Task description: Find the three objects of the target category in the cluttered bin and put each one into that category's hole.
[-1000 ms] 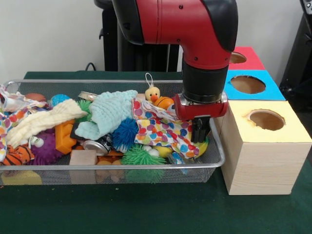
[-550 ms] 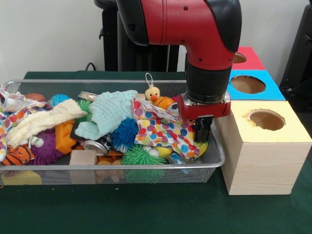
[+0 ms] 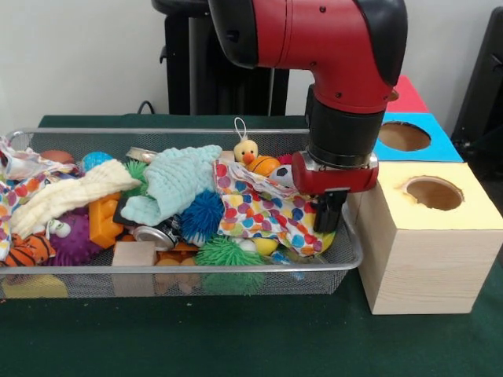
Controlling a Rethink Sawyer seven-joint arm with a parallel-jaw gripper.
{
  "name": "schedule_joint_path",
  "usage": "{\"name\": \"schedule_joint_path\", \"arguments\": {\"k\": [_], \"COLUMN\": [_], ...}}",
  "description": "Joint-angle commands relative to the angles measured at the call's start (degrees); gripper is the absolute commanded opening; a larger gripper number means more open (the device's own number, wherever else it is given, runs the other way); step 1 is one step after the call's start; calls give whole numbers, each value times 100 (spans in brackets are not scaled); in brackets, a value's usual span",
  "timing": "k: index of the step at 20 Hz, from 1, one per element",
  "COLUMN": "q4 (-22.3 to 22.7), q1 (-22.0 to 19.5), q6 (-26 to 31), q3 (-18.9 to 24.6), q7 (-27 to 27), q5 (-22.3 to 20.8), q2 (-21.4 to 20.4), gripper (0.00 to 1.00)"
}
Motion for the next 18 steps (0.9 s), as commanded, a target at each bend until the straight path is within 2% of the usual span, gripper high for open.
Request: {"name": "schedule_joint_path", "arguments": {"k": [1, 4, 6, 10, 18], "q4": [-175, -17, 100, 257, 357], "q1": [-31, -239, -521, -932, -1083], "q6": [53, -212, -367, -408, -334], "q3": [173, 298, 519, 854, 967], "q7": [748, 574, 331, -3, 48], "q5": [58, -32, -92, -183, -299], "q2": [292, 313, 330, 295, 167], "gripper": [0, 0, 0, 0, 0]}}
